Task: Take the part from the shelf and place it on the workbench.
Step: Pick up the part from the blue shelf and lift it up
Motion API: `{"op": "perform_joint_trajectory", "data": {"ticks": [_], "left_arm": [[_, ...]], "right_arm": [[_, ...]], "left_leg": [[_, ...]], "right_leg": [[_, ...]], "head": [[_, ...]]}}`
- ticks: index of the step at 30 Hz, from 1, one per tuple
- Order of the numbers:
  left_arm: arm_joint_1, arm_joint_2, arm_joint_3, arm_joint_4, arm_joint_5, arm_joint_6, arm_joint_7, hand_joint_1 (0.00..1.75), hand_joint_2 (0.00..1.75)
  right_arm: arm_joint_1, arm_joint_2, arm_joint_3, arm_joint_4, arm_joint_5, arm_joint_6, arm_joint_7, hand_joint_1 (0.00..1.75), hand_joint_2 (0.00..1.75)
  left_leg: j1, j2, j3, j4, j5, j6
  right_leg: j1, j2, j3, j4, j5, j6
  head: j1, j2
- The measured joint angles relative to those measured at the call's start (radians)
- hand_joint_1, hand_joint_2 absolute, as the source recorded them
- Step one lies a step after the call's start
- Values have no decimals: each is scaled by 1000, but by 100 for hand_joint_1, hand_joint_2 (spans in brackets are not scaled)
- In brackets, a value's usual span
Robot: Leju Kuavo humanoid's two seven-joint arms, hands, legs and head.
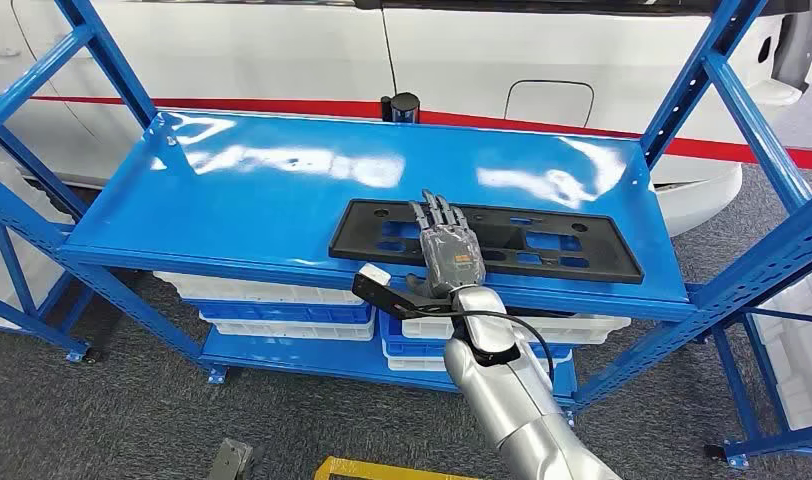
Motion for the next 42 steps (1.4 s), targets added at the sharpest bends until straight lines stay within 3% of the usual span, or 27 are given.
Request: {"op": "perform_joint_trajectory", "data": {"ticks": [1,2,4,5,42], "left_arm": [[0,0,0,0,0,0,0,0,0],[0,0,0,0,-1,0,-2,0,0],[0,0,0,1,-1,1,-14,0,0],[-2,0,0,1,-2,2,-18,0,0],[-33,-1,16,0,-12,27,-20,0,0]], "right_arm": [[-3,0,-1,7,4,-4,2,51,175],[-7,0,-1,14,9,-10,5,82,175],[-21,0,-3,41,30,-33,16,167,175],[-27,0,-4,50,43,-42,21,175,175],[-62,5,-55,64,152,-64,51,175,175]], "left_leg": [[0,0,0,0,0,0],[0,0,0,0,0,0],[0,0,1,0,0,0],[0,0,1,0,0,0],[-1,0,5,0,0,0]], "right_leg": [[0,0,0,0,0,0],[0,0,0,0,0,0],[0,0,1,0,0,0],[0,0,1,0,0,0],[-1,0,4,0,0,0]], "head": [[0,0],[0,0],[0,0],[0,0],[0,0]]}}
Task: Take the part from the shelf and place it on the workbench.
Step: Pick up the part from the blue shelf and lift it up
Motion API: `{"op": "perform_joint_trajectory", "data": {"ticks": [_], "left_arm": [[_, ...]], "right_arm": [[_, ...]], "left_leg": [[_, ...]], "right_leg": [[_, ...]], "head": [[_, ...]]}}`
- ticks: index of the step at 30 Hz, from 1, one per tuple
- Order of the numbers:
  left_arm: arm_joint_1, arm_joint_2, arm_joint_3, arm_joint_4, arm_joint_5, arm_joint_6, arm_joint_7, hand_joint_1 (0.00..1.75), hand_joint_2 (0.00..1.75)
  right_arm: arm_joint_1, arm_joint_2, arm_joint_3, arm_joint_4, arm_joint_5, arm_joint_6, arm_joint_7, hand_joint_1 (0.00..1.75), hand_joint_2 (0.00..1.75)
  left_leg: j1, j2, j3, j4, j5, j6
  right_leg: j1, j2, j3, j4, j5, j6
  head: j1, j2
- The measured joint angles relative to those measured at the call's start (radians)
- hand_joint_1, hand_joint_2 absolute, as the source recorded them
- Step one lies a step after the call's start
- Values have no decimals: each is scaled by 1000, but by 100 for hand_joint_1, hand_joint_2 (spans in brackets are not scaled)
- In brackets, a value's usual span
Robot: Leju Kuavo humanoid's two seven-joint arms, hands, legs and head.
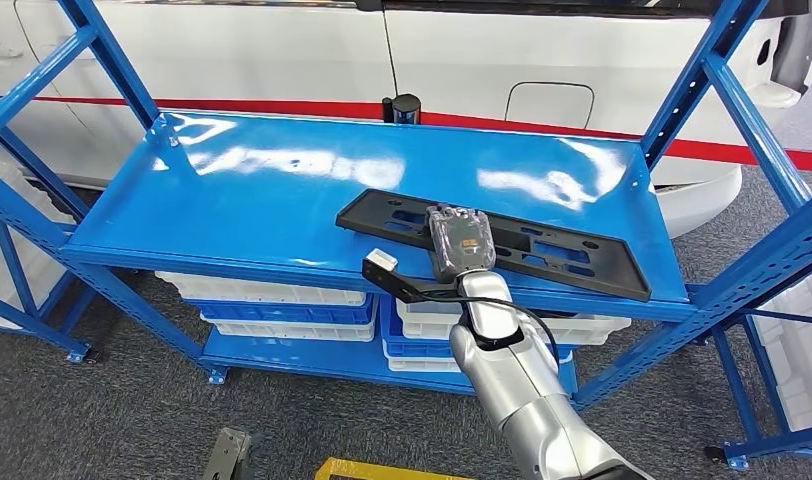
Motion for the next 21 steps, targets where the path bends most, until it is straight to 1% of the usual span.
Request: {"op": "perform_joint_trajectory", "data": {"ticks": [2,4,6,8,10,15,18,21], "left_arm": [[0,0,0,0,-9,22,-6,0,0],[0,-2,0,-1,-24,61,-30,0,0],[-3,-9,0,-2,-37,98,-68,0,0],[-9,-21,0,-2,-42,115,-91,0,0],[-17,-37,0,-2,-43,118,-94,0,0],[-30,-72,-1,-5,-27,90,-102,0,0],[-35,-85,-1,-5,-18,78,-112,0,0],[-37,-93,-1,-5,-16,64,-119,0,0]], "right_arm": [[2,0,-3,-4,4,-9,1,175,175],[7,0,-6,-24,5,-28,-5,175,175],[22,0,-9,-85,-1,-54,-39,175,175],[41,2,-7,-197,-23,-48,-83,175,175],[56,2,6,-344,-72,-7,-106,175,175],[61,-9,43,-670,-256,69,-142,175,175],[47,-21,49,-797,-317,107,-153,175,175],[28,-33,50,-876,-342,135,-155,175,175]], "left_leg": [[0,0,0,0,0,0],[0,0,0,0,0,0],[0,0,0,0,0,0],[0,0,0,0,0,0],[0,0,-1,0,0,0],[-1,0,-1,0,0,0],[-1,0,-1,0,0,0],[-1,0,-1,0,0,0]], "right_leg": [[0,0,0,0,0,0],[0,0,0,0,0,0],[0,0,0,0,0,0],[0,0,-1,0,0,0],[0,0,-1,0,0,0],[0,0,-2,0,0,0],[-1,0,-1,0,0,0],[-1,0,-1,0,0,0]], "head": [[0,0],[0,0],[0,0],[0,0],[0,0],[0,0],[0,0],[0,0]]}}
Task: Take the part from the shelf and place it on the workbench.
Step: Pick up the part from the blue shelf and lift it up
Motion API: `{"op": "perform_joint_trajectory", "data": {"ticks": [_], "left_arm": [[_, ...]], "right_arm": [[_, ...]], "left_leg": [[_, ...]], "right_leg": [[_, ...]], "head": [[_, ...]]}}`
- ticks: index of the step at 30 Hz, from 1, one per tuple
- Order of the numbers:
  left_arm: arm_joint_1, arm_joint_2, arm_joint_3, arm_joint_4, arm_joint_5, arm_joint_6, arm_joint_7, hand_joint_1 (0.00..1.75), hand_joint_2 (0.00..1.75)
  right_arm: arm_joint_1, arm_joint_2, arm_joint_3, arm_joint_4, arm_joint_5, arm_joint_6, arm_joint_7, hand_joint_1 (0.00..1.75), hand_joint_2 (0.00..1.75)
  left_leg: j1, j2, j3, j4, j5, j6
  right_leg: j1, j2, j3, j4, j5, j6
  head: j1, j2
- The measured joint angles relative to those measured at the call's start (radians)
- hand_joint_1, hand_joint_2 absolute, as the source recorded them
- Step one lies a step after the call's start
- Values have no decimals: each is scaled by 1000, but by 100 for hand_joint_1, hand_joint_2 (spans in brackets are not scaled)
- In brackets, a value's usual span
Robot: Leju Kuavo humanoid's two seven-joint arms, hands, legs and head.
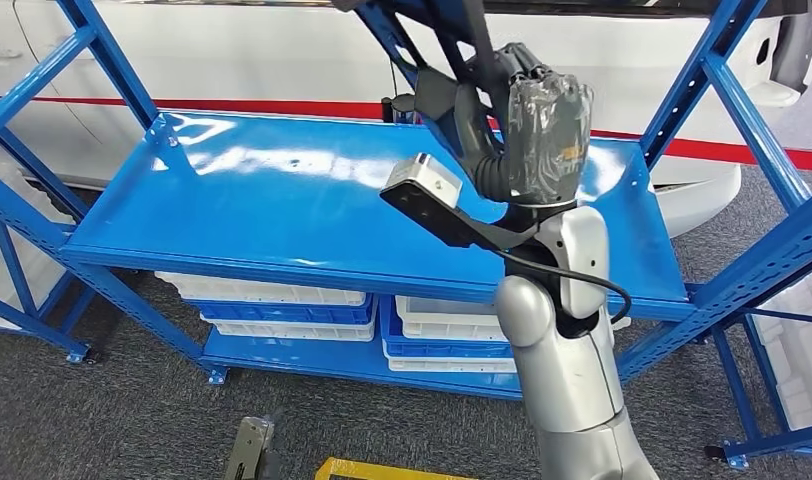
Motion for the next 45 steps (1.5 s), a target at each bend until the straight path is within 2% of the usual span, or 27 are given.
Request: {"op": "perform_joint_trajectory", "data": {"ticks": [11,17,22,26,30,32,34,35,36,37,38,39,40,41,42,43,45], "left_arm": [[-8,-14,-1,-7,1,-22,-7,0,0],[-11,-15,-1,-8,27,-78,-10,0,0],[-15,-14,0,-8,36,-69,17,0,0],[-17,-13,0,-8,28,-66,39,0,0],[-6,-15,0,-8,21,-60,58,0,0],[2,-16,0,-8,20,-60,54,0,0],[7,-17,0,-8,19,-62,50,0,0],[8,-18,0,-8,19,-63,49,0,0],[9,-18,0,-8,17,-64,47,0,0],[8,-18,0,-8,16,-65,46,0,0],[7,-19,-1,-8,13,-66,45,0,0],[5,-19,-1,-8,11,-67,44,0,0],[3,-20,-1,-8,9,-67,43,0,0],[0,-20,-1,-9,7,-67,43,0,0],[-3,-20,-1,-10,6,-67,42,0,0],[-5,-20,-2,-11,5,-67,42,0,0],[-8,-20,-2,-13,3,-70,41,0,0]], "right_arm": [[8,-34,-12,-114,-184,31,-42,175,175],[43,-49,-42,-128,-206,34,-51,175,175],[78,-59,-70,-138,-222,33,-65,175,175],[103,-61,-82,-144,-233,34,-70,175,175],[139,-62,-98,-145,-266,26,-92,175,175],[154,-66,-105,-143,-276,16,-108,175,175],[166,-72,-113,-140,-280,11,-114,175,175],[173,-75,-117,-139,-281,9,-114,175,175],[180,-78,-120,-138,-281,8,-114,175,175],[184,-80,-122,-139,-281,7,-114,175,175],[187,-82,-123,-142,-280,7,-114,175,175],[188,-83,-125,-147,-280,8,-114,175,175],[188,-84,-127,-152,-279,8,-113,175,175],[189,-85,-129,-159,-278,9,-113,175,175],[190,-86,-132,-165,-278,9,-111,175,175],[191,-86,-136,-170,-277,9,-109,175,175],[193,-88,-142,-183,-278,9,-107,175,175]], "left_leg": [[0,0,1,0,0,0],[-1,0,1,1,0,0],[-4,0,0,2,-2,3],[-7,0,-1,5,-3,11],[-4,1,8,-11,9,27],[3,5,20,-29,24,38],[5,7,20,-32,29,41],[6,7,19,-31,28,41],[7,7,19,-30,27,39],[9,7,18,-27,25,36],[13,6,18,-23,22,31],[16,6,17,-16,15,23],[17,5,13,-7,8,14],[16,3,9,2,1,5],[14,2,4,11,-4,-1],[14,1,-1,16,-6,-5],[17,0,-6,27,-14,-12]], "right_leg": [[0,0,0,0,0,0],[-1,0,0,0,0,0],[-5,0,1,-1,1,1],[-9,0,1,-1,2,4],[-9,-1,1,-4,3,18],[-7,-2,-24,49,-26,19],[-12,-3,-86,183,-84,18],[-16,-4,-116,246,-104,21],[-20,-4,-132,282,-111,28],[-24,-5,-127,274,-101,39],[-29,-7,-99,222,-76,52],[-34,-12,-60,147,-52,65],[-33,-13,-23,87,-33,72],[-34,-13,2,44,-22,73],[-33,-11,10,30,-24,69],[-31,-6,9,35,-26,62],[-36,-3,1,33,-30,50]], "head": [[0,0],[0,0],[0,0],[0,0],[0,0],[2,0],[5,0],[6,0],[6,0],[7,0],[7,0],[8,0],[10,0],[11,0],[12,0],[12,0],[8,0]]}}
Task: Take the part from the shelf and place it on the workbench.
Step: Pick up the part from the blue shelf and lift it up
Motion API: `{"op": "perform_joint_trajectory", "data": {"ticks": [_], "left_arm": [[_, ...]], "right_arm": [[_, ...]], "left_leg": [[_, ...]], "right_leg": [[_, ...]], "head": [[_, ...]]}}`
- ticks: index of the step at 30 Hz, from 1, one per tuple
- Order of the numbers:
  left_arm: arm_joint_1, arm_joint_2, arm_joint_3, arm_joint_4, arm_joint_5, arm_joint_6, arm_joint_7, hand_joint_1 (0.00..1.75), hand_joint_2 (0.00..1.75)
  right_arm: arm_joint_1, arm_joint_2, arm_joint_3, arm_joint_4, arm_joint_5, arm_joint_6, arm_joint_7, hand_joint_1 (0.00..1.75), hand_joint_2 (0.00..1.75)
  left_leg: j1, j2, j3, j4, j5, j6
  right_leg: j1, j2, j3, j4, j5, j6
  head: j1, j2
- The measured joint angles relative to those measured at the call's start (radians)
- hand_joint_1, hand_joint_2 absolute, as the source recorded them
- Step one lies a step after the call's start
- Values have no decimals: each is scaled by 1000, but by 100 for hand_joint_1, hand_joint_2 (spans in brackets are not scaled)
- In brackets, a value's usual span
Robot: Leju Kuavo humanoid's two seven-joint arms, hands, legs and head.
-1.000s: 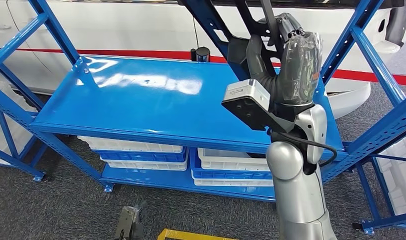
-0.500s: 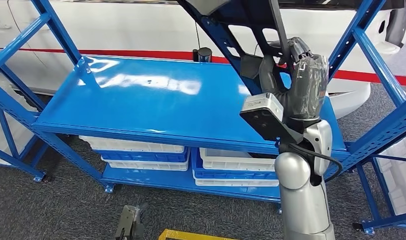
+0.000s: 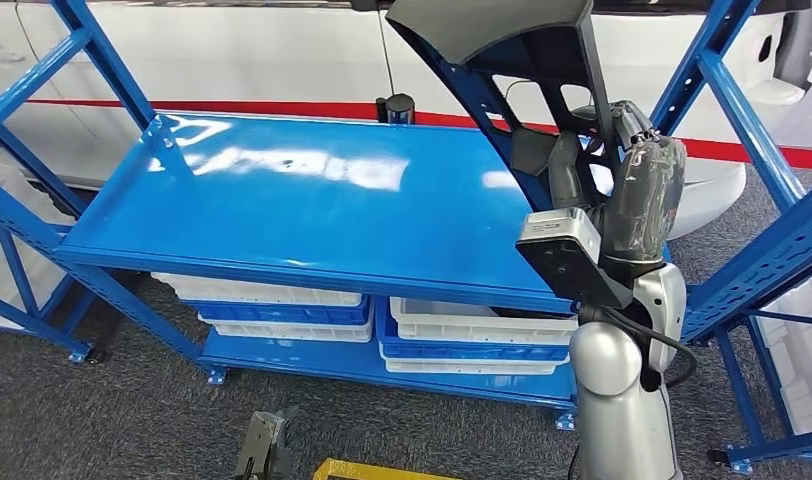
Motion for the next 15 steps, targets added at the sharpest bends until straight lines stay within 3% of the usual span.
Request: {"op": "perform_joint_trajectory", "data": {"ticks": [2,4,6,7,8,10,12,15], "left_arm": [[-5,0,0,-2,-2,-3,1,0,0],[-11,-1,-1,-3,-4,-5,3,0,0],[-13,-2,-1,-4,-5,-6,4,0,0],[-14,-2,-1,-4,-6,-6,5,0,0],[-16,-2,-2,-4,-6,-6,5,0,0],[-22,-1,-4,-6,-9,-7,6,0,0],[-29,-2,-9,-11,-15,-9,9,0,0],[-36,-4,-19,-14,-24,-12,18,0,0]], "right_arm": [[0,0,-4,-13,-2,0,0,175,175],[0,-1,-9,-21,-5,0,0,175,175],[1,-3,-14,-26,-6,0,0,175,175],[1,-4,-16,-28,-7,0,0,175,175],[1,-6,-19,-31,-7,0,0,175,175],[1,-7,-24,-38,-7,0,0,175,175],[1,-9,-28,-46,-7,-2,1,175,175],[3,-14,-38,-56,-7,-6,5,175,175]], "left_leg": [[4,1,-21,52,-43,-10],[7,1,-70,170,-116,-18],[7,1,-110,266,-153,-19],[7,1,-107,267,-142,-16],[6,1,-85,229,-114,-9],[1,1,-6,93,-56,8],[-8,0,38,10,-30,19],[-15,2,29,-9,-6,30]], "right_leg": [[-2,0,-4,-1,4,-11],[1,0,-10,-1,9,-21],[6,-1,-20,-1,16,-30],[9,-1,-25,-1,20,-33],[12,0,-28,-1,25,-35],[16,1,-33,-2,35,-33],[15,0,-33,-5,47,-23],[11,-4,-35,-16,68,-1]], "head": [[-6,0],[-11,0],[-11,0],[-12,0],[-12,0],[-11,0],[-11,0],[-14,0]]}}
